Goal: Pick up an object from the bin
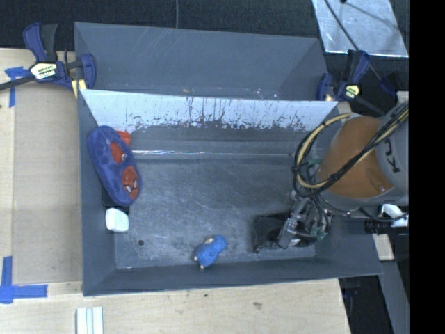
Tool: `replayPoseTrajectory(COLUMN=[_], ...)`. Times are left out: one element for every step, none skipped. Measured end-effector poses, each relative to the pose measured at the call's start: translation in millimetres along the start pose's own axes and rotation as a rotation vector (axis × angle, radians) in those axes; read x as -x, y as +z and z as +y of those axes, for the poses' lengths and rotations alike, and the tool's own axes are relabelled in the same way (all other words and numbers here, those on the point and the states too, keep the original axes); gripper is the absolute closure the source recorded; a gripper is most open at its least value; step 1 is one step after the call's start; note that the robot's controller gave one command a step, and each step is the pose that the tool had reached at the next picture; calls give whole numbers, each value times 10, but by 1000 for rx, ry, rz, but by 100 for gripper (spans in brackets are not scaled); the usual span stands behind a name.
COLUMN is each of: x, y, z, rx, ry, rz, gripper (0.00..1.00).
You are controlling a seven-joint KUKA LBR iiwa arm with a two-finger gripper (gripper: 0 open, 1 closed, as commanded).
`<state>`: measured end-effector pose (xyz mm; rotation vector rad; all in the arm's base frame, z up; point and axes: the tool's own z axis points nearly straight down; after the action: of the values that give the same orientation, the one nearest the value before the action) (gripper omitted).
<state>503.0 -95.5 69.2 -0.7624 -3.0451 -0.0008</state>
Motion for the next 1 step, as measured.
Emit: replayPoseTrajectory(x=[-419], y=[-8], z=[400], rx=[1], ry=[-15], rz=[-3], gripper=[0])
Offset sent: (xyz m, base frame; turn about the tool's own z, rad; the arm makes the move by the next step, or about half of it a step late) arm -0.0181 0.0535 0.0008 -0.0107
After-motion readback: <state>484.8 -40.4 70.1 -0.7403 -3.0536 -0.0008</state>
